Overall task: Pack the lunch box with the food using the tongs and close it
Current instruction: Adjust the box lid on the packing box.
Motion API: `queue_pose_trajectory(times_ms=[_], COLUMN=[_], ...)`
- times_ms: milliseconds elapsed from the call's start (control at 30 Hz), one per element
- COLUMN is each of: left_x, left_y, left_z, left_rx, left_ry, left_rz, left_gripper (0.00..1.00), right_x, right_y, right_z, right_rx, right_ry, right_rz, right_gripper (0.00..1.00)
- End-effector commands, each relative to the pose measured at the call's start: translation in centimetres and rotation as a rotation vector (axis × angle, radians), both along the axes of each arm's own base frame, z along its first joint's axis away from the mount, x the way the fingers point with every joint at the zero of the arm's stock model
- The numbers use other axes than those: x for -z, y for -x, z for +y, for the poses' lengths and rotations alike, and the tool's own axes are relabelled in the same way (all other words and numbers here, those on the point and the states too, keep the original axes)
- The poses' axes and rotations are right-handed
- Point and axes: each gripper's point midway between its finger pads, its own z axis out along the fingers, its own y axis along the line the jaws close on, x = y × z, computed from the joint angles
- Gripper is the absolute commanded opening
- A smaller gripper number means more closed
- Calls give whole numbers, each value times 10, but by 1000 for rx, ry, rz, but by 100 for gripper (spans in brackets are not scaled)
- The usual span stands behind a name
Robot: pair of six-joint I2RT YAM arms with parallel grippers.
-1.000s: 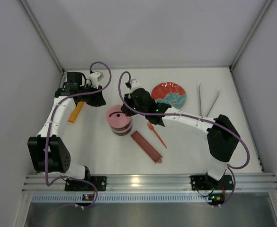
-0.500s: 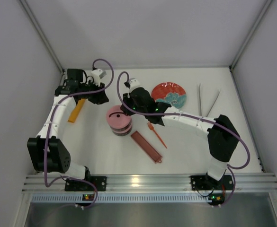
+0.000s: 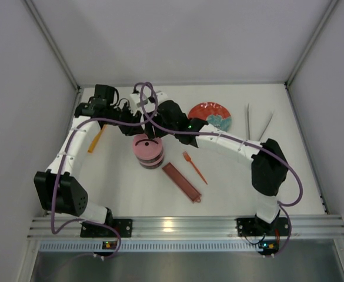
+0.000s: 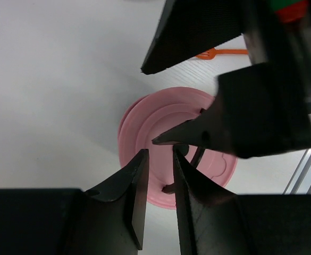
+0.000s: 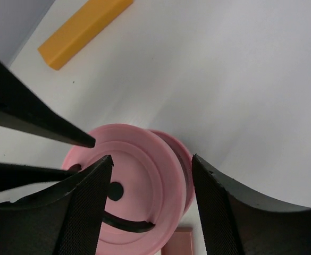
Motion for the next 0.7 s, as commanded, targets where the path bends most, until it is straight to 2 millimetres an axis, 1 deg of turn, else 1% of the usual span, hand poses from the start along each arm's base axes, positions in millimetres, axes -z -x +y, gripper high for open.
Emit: queue_pose_trajectory(times_ms=[0,133,300,333,367,467,567,667], left_x=[-5,-3,6,7,10,17,24,28], left_y=[14,16,23,25,26,27,32,42], left_z=[-8,-8,-14,-15,-15,-17,-18,-16], left_rx=[76,74,103,108,109,116,134,172], left_ry=[-14,-19,-41,-41,-42,-53,-81,-106], left_rz=[-43,-35,-37,-33,-27,-25,-26,-17], left_gripper=[30,30,30,31,31,31,31,31], right_x=[20,28,52,55,62,74,83,82], right_y=[-2,1,8,14,15,17,18,18], right_z=[-12,-11,-14,-12,-14,-18,-21,-20], right_rx=[2,-14,-14,-36,-32,-22,-11,-7], right_ry=[61,27,33,26,35,54,62,52], right_rz=[57,94,142,158,169,181,195,195], right_gripper=[62,64,64,64,64,63,62,62])
